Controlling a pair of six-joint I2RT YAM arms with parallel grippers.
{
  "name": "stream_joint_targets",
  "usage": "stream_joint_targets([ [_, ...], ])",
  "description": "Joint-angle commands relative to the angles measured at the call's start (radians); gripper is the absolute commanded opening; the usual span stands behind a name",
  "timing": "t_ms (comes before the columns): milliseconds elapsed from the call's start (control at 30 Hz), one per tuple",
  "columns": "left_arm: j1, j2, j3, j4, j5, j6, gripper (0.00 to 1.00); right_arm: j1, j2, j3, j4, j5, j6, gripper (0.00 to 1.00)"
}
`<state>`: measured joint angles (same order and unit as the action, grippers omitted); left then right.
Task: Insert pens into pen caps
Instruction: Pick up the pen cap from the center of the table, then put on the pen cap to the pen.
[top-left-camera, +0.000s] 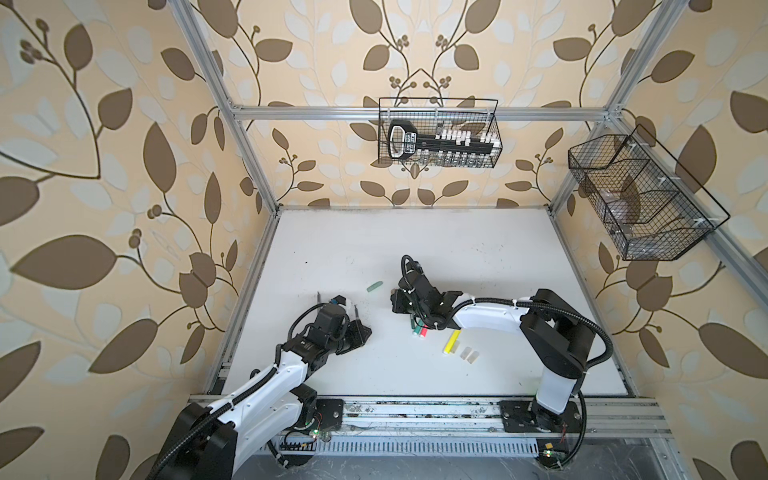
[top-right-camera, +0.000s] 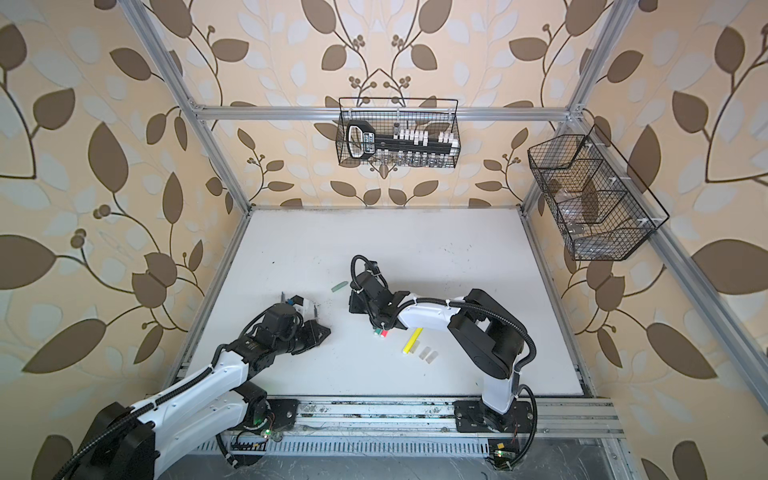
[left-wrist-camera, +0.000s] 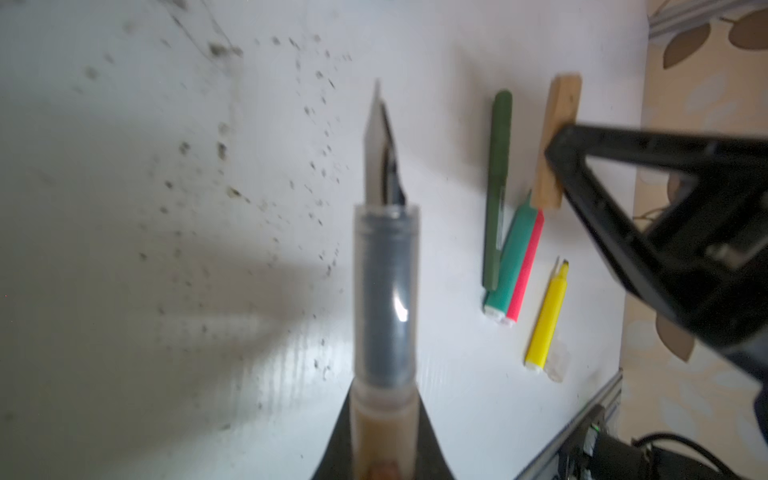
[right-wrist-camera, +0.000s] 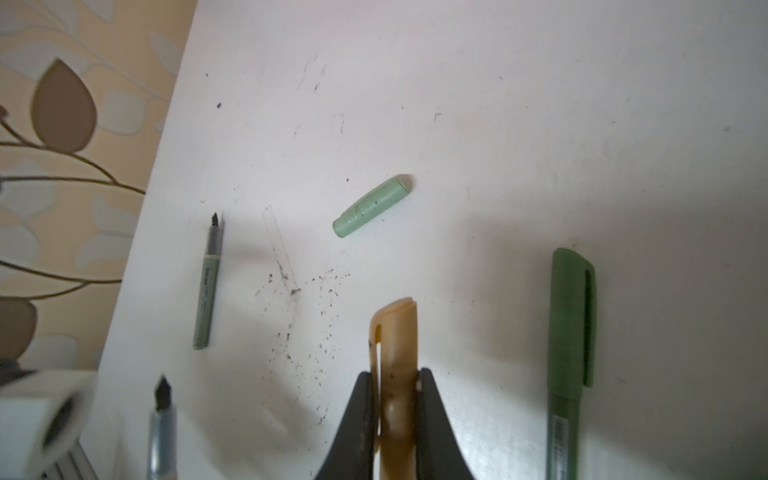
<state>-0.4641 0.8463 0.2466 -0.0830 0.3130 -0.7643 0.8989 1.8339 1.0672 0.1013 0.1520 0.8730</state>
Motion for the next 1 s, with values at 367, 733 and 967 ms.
stream_joint_targets([
  [367, -0.217, -0.055, -0.076, 0.277, 0.009, 0.006, 0.0, 0.054, -0.086, -0.093, 0.224, 0.018, 0.143, 0.0],
  [733, -0.377, 0.003, -0.044, 0.388, -0.139, 0.05, 0.0, 0.089, -0.266, -0.159, 0.188, 0.114, 0.109, 0.0],
  [967, -0.406, 0.019, -0.02, 0.421, -0.172, 0.056, 0.0, 0.087, -0.288, -0.181, 0.197, 0.124, 0.106, 0.0],
])
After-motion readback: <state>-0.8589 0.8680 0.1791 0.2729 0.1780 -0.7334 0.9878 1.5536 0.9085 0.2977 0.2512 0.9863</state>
